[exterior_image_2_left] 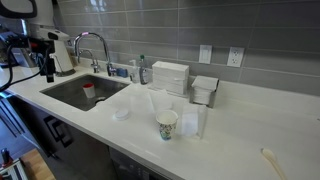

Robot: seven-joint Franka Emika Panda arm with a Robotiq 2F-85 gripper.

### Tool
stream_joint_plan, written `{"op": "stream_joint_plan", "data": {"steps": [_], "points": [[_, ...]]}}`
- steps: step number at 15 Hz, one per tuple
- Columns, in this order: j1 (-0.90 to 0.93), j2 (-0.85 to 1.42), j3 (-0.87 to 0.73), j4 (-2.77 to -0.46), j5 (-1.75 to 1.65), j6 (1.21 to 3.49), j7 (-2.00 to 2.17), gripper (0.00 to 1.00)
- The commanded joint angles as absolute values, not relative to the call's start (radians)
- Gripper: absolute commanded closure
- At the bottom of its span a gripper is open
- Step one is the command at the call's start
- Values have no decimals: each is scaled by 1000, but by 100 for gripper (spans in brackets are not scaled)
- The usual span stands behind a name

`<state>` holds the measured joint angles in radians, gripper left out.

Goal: Pick up the wooden mixing stick from the paper cup and put it on the kitchen counter

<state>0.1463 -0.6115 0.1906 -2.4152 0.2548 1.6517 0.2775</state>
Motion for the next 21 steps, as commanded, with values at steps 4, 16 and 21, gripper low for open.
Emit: {"op": "stream_joint_plan", "data": {"steps": [4, 16, 21], "points": [[130, -630, 188, -2425, 250, 1660, 267, 0], [-96, -868, -114, -2584, 63, 1645, -1, 0], [-215, -859, -237, -2551, -90, 1762, -92, 0]]}}
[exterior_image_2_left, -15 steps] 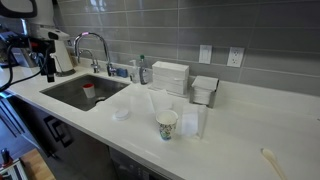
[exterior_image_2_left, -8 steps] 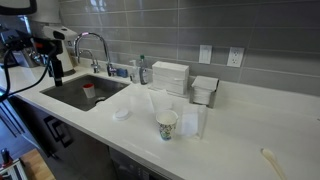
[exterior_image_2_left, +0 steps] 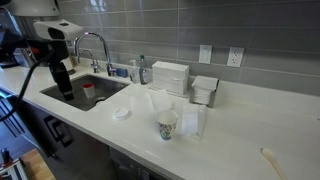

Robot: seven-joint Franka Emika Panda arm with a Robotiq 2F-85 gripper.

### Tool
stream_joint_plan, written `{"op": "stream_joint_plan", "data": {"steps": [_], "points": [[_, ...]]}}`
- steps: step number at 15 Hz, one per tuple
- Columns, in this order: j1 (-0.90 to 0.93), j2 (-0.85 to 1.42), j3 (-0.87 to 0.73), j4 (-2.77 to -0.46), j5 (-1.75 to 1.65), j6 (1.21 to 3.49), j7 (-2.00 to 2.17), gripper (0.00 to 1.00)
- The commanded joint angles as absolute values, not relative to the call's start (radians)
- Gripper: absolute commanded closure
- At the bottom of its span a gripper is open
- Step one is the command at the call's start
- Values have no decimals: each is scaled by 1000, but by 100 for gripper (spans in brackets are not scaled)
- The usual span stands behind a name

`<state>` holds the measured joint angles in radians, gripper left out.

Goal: Pick up the wooden mixing stick from the paper cup and put it on the kitchen counter

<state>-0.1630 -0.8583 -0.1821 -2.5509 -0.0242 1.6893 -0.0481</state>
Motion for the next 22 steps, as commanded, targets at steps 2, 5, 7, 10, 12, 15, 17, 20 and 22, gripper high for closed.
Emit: {"op": "stream_joint_plan", "data": {"steps": [2, 5, 7, 10, 12, 15, 17, 20, 22], "points": [[-251, -837, -279, -2542, -107, 1857, -86, 0], [-260, -846, -285, -2543, -75, 1885, -77, 0], [-270, -836, -306, -2542, -70, 1924, -78, 0], [-271, -830, -307, -2542, -68, 1931, -74, 0], [-271, -830, -307, -2542, -68, 1931, -73, 0], [-282, -793, -296, -2516, -70, 1906, -36, 0], [-290, -704, -288, -2469, -56, 1928, 44, 0], [-304, -563, -267, -2409, -47, 2006, 187, 0], [-317, -482, -242, -2370, -40, 2066, 290, 0]]}}
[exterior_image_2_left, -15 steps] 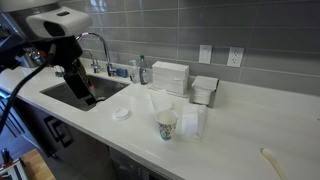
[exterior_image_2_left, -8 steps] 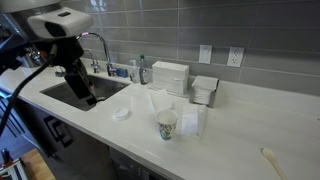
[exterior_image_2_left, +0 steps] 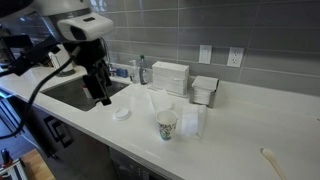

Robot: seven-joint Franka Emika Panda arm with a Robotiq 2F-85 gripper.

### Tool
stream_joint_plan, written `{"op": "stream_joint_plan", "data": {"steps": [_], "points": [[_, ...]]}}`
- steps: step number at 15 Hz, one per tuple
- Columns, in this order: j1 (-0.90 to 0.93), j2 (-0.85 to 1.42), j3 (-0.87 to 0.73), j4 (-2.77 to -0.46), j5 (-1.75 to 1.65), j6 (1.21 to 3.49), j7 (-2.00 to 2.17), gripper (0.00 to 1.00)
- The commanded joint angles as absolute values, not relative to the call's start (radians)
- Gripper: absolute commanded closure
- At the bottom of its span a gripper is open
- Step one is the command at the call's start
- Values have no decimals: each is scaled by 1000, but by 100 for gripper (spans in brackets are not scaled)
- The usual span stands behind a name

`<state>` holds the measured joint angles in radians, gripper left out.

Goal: Pick up the wooden mixing stick from the paper cup and put it on the kitchen counter

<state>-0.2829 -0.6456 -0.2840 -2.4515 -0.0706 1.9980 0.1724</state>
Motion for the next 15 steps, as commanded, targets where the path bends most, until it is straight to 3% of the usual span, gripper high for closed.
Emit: {"op": "stream_joint_plan", "data": {"steps": [1, 7, 15], "points": [[-325, -440, -224, -2347, -46, 2083, 347, 0], [-362, -240, -109, -2268, -131, 2254, 764, 0], [-325, -55, -105, -2125, -387, 2238, 1349, 0]]}}
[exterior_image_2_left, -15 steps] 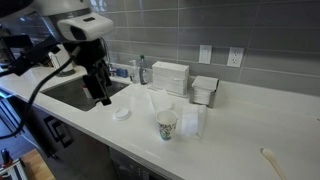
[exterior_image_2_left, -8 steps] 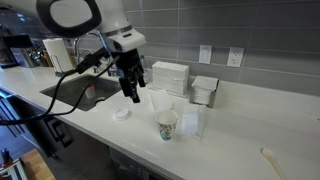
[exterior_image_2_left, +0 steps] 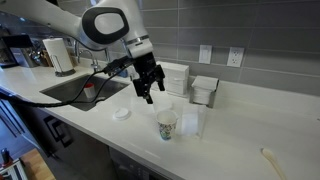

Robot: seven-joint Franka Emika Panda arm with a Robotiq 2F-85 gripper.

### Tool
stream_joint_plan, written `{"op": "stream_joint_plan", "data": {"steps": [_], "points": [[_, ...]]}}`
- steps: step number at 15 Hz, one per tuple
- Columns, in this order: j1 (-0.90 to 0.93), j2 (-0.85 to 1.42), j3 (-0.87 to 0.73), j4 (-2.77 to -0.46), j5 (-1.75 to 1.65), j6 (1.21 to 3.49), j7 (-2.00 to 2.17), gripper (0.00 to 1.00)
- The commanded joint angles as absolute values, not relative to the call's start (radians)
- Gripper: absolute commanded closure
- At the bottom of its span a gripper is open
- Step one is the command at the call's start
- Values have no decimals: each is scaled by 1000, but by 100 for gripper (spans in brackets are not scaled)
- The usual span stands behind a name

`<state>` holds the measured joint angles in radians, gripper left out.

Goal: Pick up the wooden mixing stick from the paper cup and put it on the kitchen counter

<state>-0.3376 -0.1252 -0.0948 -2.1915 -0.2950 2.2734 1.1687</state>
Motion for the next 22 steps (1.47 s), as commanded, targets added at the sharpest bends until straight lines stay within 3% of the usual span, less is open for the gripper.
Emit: {"op": "stream_joint_plan", "data": {"steps": [1, 10, 22], "points": [[-319, -40, -111, -2111, -418, 2224, 1413, 0], [-288, -78, -140, -2149, -371, 2262, 1315, 0], [-273, 40, -188, -2156, -684, 2283, 1485, 0]]}}
